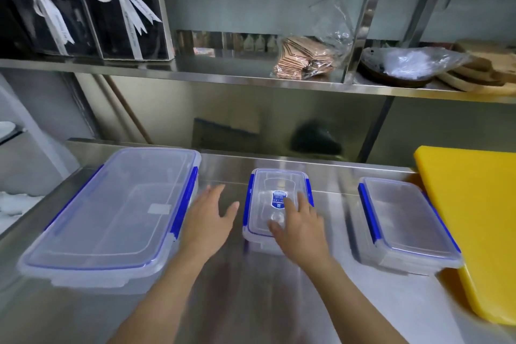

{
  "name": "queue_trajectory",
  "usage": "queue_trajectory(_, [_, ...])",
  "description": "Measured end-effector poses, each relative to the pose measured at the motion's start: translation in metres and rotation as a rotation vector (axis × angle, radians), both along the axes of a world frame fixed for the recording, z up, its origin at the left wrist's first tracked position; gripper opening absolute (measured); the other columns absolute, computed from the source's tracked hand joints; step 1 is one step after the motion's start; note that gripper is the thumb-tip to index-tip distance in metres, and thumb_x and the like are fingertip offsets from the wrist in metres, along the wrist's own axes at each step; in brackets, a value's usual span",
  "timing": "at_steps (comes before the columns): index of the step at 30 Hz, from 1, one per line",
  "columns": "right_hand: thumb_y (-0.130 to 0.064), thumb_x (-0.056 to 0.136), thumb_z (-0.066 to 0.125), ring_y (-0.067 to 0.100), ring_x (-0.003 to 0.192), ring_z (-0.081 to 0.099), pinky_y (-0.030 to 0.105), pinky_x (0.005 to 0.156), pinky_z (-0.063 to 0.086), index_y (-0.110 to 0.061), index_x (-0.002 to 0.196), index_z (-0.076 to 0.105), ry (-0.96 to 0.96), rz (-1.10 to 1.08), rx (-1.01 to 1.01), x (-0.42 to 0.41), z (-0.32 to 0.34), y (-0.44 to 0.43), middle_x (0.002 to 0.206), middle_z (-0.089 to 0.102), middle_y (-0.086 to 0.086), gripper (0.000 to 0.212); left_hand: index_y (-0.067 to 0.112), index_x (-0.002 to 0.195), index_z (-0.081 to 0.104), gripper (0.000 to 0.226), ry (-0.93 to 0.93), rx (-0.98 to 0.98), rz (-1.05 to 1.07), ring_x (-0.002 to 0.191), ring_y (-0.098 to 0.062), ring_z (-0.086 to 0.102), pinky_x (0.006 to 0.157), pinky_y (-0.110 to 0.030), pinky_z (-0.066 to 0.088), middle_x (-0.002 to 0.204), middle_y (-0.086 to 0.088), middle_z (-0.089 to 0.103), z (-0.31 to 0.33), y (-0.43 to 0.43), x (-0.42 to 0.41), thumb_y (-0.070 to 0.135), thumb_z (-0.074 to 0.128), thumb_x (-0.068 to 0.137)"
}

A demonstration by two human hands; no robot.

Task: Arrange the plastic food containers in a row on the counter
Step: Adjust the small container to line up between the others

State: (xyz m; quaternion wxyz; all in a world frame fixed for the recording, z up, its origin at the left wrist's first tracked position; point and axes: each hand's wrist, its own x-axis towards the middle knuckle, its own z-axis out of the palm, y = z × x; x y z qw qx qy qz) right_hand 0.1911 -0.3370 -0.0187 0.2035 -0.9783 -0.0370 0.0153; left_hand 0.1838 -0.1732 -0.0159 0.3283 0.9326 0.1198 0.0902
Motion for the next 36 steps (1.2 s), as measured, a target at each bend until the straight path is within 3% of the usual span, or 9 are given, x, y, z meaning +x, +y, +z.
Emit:
queue_trajectory(4, [-0.038,0.092,0.050,0.025,0.131,0.039,0.033,0.108,0.032,-0.013,0.139,0.034,0.079,0.078,0.407,-0.017,0.007,0.068,0.146,0.039,0.007,0.056,0.013,0.133,0.050,0.047,-0.191,0.105,0.167,0.122,-0.031,0.050,0.104,-0.042,0.037,0.136,-0.011,0.055,0.030,0.078,-0.022,0.036,0.053,0.092])
queue_trajectory(8, [-0.038,0.090,0.053,0.019,0.141,0.023,0.028,0.111,0.021,-0.015,0.146,0.015,0.287,0.153,0.674,-0.034,-0.002,0.119,0.154,0.025,0.006,0.072,0.021,0.141,0.039,0.065,0.048,0.335,0.335,0.139,-0.030,0.032,0.116,-0.050,0.018,0.150,-0.009,0.039,0.015,0.160,-0.040,0.059,0.041,0.088])
queue_trajectory(11, [-0.038,0.089,0.055,0.009,0.141,0.009,0.024,0.112,0.011,-0.019,0.147,0.004,0.317,0.246,0.765,-0.047,-0.010,0.148,0.157,0.011,0.000,0.080,0.038,0.146,0.020,0.077,0.246,0.224,0.496,0.146,-0.028,0.010,0.115,-0.058,0.005,0.159,-0.007,0.015,-0.003,0.202,-0.061,0.075,0.031,0.080])
queue_trajectory(17, [-0.055,0.073,0.066,0.002,0.139,-0.001,0.033,0.117,0.012,-0.028,0.145,-0.014,0.362,0.350,0.640,-0.066,-0.025,0.177,0.157,-0.012,-0.009,0.111,0.031,0.148,0.019,0.072,0.221,-0.016,0.425,0.135,-0.039,0.032,0.112,-0.050,0.024,0.149,-0.017,0.030,-0.019,0.220,-0.071,0.061,0.043,0.087])
queue_trajectory(25, [-0.048,0.086,0.055,0.020,0.146,0.004,0.033,0.113,0.025,-0.023,0.144,-0.019,0.241,0.285,0.392,-0.080,-0.012,0.185,0.158,-0.012,0.000,0.097,0.030,0.148,0.020,0.072,0.209,-0.055,0.361,0.137,-0.035,0.029,0.113,-0.048,0.024,0.150,-0.013,0.029,-0.007,0.226,-0.068,0.060,0.042,0.087])
queue_trajectory(27, [-0.051,0.086,0.052,0.023,0.146,0.006,0.035,0.113,0.027,-0.022,0.144,-0.020,0.068,0.143,0.396,-0.140,0.040,0.133,0.158,-0.013,0.004,0.097,0.031,0.149,0.018,0.073,0.088,0.030,0.148,0.136,-0.037,0.030,0.111,-0.049,0.026,0.151,-0.013,0.028,0.053,0.170,-0.100,0.063,0.039,0.086])
queue_trajectory(30, [-0.055,0.085,0.050,0.024,0.146,0.008,0.038,0.113,0.028,-0.022,0.144,-0.020,0.078,0.181,0.332,-0.129,0.041,0.124,0.158,-0.014,0.006,0.097,0.031,0.149,0.015,0.073,0.092,0.072,0.188,0.134,-0.039,0.031,0.108,-0.049,0.029,0.151,-0.014,0.028,0.062,0.160,-0.086,0.064,0.034,0.087])
queue_trajectory(33, [-0.054,0.084,0.054,0.026,0.143,0.018,0.041,0.112,0.030,-0.026,0.145,-0.014,0.154,0.179,0.267,-0.118,0.052,0.122,0.159,-0.001,0.004,0.096,0.031,0.149,0.012,0.074,0.153,0.108,0.186,0.133,-0.039,0.033,0.107,-0.050,0.031,0.150,-0.015,0.028,0.055,0.167,-0.082,0.066,0.030,0.087])
queue_trajectory(36, [-0.048,0.084,0.058,0.026,0.134,0.037,0.041,0.105,0.037,-0.025,0.146,0.009,0.275,0.263,0.148,-0.103,0.079,0.109,0.150,0.030,0.003,0.082,0.024,0.148,0.017,0.077,0.247,0.179,0.164,0.133,-0.037,0.035,0.108,-0.047,0.032,0.148,-0.016,0.032,0.074,0.167,-0.072,0.066,0.033,0.086])
